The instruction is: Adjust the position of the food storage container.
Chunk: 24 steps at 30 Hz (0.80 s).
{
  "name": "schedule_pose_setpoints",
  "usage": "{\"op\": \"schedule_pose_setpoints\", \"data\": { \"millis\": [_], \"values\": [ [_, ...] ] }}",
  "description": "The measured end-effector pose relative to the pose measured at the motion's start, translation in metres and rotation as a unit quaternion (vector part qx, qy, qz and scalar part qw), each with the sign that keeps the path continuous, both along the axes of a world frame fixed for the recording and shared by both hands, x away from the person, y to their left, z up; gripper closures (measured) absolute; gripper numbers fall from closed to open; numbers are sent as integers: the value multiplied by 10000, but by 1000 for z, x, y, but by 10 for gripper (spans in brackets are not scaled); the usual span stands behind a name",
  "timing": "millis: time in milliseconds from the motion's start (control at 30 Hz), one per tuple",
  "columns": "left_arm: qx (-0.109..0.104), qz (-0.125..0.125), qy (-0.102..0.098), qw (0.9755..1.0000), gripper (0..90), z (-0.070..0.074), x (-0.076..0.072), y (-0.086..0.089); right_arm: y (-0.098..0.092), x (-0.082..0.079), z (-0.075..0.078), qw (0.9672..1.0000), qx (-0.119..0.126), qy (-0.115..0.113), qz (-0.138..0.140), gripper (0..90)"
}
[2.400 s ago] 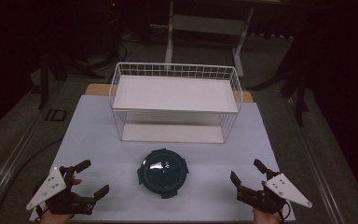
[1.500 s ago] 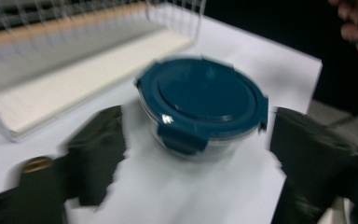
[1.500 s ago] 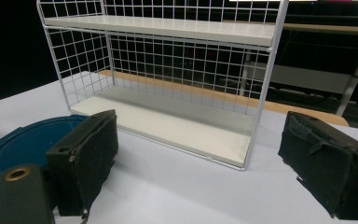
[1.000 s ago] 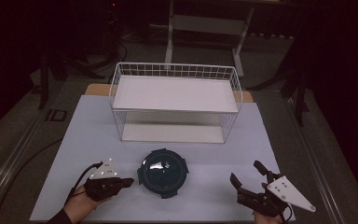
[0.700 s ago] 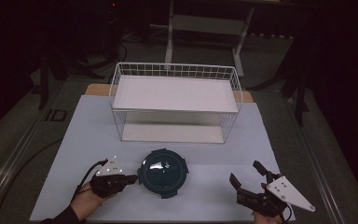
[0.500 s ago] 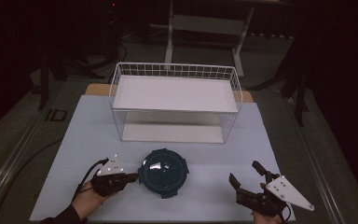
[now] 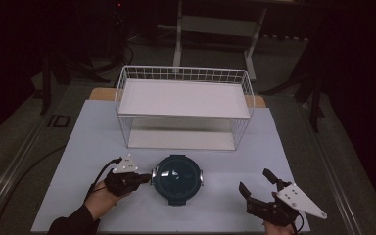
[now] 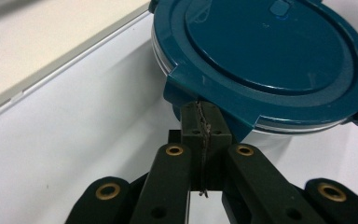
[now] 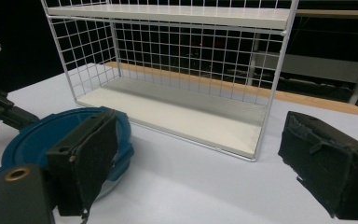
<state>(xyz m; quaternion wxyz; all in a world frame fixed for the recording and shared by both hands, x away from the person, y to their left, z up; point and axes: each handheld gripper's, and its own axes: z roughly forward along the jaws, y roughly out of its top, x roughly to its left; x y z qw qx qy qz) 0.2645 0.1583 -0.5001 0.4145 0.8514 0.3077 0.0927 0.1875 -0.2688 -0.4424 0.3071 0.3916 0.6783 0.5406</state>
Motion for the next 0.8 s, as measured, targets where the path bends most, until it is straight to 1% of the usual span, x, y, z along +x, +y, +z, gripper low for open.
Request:
{"op": "schedule_pose_setpoints", "data": {
  "millis": [167,233,267,300,333,367,433,467,500,567,700,800],
  "values": [
    [-20,-95,4,10000,898,0,4,-12,0,1,-1,10000,-10,17,14,114],
    [56,-162,-58,9998,897,1,5,-19,0,1,-1,10000,-22,10,9,114],
    [56,-162,-58,9998,898,1,5,-19,0,1,-1,10000,-22,10,9,114],
    [45,-204,-32,9998,897,1,6,-25,0,2,-1,10000,-29,23,-2,114],
    [45,-204,-32,9998,897,1,6,-25,0,2,-2,10000,-23,42,7,114],
    [24,-277,-34,9996,897,0,7,-31,0,3,-2,10000,-30,50,16,114],
    [3,-292,-24,9996,897,0,7,-34,1,3,-3,10000,-44,71,30,114],
    [7,-358,-37,9994,898,0,8,-41,1,3,-3,10000,-47,78,36,114],
    [7,-358,-37,9994,897,0,8,-41,1,3,-3,10000,-47,78,36,114],
    [-40,-379,22,9993,897,0,11,-48,2,3,-3,9999,-76,73,43,114],
    [-68,-422,24,9991,898,0,12,-54,3,3,-4,9999,-76,87,76,113],
    [-67,-443,15,9990,897,-1,13,-56,3,3,-5,9999,-74,120,92,114]
  ]
}}
